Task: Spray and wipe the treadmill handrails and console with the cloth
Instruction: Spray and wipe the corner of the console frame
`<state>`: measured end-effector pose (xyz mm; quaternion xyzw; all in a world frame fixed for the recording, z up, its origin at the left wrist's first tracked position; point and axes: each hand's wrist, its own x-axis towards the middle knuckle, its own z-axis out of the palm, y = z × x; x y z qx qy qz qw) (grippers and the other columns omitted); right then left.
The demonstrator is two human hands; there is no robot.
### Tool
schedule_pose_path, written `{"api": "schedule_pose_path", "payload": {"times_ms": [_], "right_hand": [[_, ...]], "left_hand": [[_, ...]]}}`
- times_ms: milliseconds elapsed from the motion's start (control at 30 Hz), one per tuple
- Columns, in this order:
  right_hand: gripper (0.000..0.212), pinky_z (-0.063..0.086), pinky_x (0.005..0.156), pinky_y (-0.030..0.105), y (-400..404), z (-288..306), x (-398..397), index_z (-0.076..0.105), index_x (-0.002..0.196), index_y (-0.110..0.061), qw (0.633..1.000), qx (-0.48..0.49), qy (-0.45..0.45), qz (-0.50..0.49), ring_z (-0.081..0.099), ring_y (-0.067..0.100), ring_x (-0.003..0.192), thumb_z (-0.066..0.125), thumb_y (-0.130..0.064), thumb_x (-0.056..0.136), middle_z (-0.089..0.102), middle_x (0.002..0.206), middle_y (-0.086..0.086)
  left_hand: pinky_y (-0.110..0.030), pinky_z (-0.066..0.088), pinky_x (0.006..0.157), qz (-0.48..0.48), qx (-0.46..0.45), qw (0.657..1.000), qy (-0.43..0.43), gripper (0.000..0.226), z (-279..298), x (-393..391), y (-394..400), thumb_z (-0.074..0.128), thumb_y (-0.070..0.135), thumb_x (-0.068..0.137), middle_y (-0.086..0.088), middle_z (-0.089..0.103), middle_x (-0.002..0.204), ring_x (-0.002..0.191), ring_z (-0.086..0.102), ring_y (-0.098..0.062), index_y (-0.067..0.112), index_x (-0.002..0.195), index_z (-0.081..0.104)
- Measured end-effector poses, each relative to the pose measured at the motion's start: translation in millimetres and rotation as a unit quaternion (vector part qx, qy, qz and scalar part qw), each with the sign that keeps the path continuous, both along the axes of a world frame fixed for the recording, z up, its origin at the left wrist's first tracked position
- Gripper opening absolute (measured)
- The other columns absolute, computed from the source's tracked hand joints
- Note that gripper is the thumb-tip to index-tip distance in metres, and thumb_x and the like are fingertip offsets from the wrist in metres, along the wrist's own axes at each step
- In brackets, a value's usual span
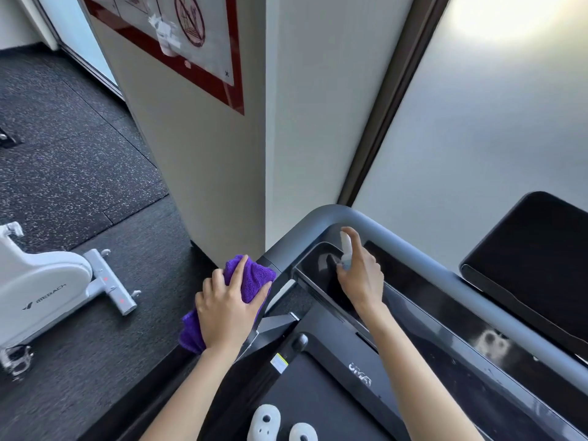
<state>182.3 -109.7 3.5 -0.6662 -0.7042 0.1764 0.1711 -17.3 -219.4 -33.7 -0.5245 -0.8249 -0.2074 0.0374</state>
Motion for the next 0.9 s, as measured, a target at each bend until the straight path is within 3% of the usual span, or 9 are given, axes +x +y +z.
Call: {"api": "schedule_pose_path", "payload": {"times_ms": [233, 367, 667, 800, 900], "right_hand": [[0.065, 0.050, 0.073, 0.041, -41.3, 10.2, 36.0, 0.034, 0.142, -0.034, 0.997, 0.015, -0.005, 0.076, 0.059, 0.034, 0.080, 0.061, -0.012, 0.088, 0.059, 0.097, 0.005], [0.063, 0.048, 0.081, 0.042, -46.8, 15.0, 44.9, 0.038, 0.141, -0.031, 0.999, 0.010, 0.029, 0.036, 0.058, 0.033, 0.082, 0.059, -0.006, 0.087, 0.059, 0.100, 0.005], [0.067, 0.050, 0.071, 0.041, -47.8, 25.0, 55.3, 0.035, 0.146, -0.030, 0.999, 0.046, -0.003, 0.002, 0.060, 0.036, 0.078, 0.062, -0.008, 0.089, 0.059, 0.100, 0.007], [0.063, 0.052, 0.074, 0.042, -41.4, 28.8, 60.0, 0.039, 0.140, -0.030, 0.994, 0.093, 0.064, -0.014, 0.062, 0.032, 0.079, 0.066, -0.008, 0.088, 0.064, 0.102, 0.006], [0.061, 0.046, 0.070, 0.033, -34.2, 31.5, 65.7, 0.041, 0.133, -0.032, 0.982, 0.148, 0.108, -0.049, 0.059, 0.024, 0.073, 0.066, -0.003, 0.085, 0.066, 0.096, 0.003]], "left_hand": [[-0.040, 0.041, 0.060, 0.004, 0.011, 1.000, 0.006, 0.066, -4.4, 0.1, 1.3, 0.044, 0.068, 0.082, -0.010, 0.053, 0.085, 0.073, 0.052, -0.031, 0.024, 0.127, 0.062], [-0.040, 0.042, 0.061, 0.001, 0.013, 1.000, 0.002, 0.066, -2.1, 1.4, 0.1, 0.044, 0.067, 0.082, -0.011, 0.053, 0.085, 0.073, 0.052, -0.032, 0.022, 0.126, 0.062], [-0.040, 0.042, 0.060, -0.003, 0.011, 1.000, -0.005, 0.067, 2.6, 2.5, -1.1, 0.042, 0.066, 0.082, -0.013, 0.054, 0.084, 0.071, 0.053, -0.032, 0.020, 0.126, 0.063], [-0.041, 0.043, 0.061, -0.001, 0.003, 1.000, -0.010, 0.068, 3.6, 3.3, -1.4, 0.041, 0.066, 0.081, -0.013, 0.054, 0.085, 0.072, 0.054, -0.033, 0.020, 0.126, 0.063], [-0.042, 0.043, 0.061, -0.003, 0.002, 1.000, -0.015, 0.069, 4.5, 3.5, -1.4, 0.040, 0.067, 0.081, -0.014, 0.054, 0.086, 0.073, 0.054, -0.034, 0.019, 0.126, 0.063]]}}
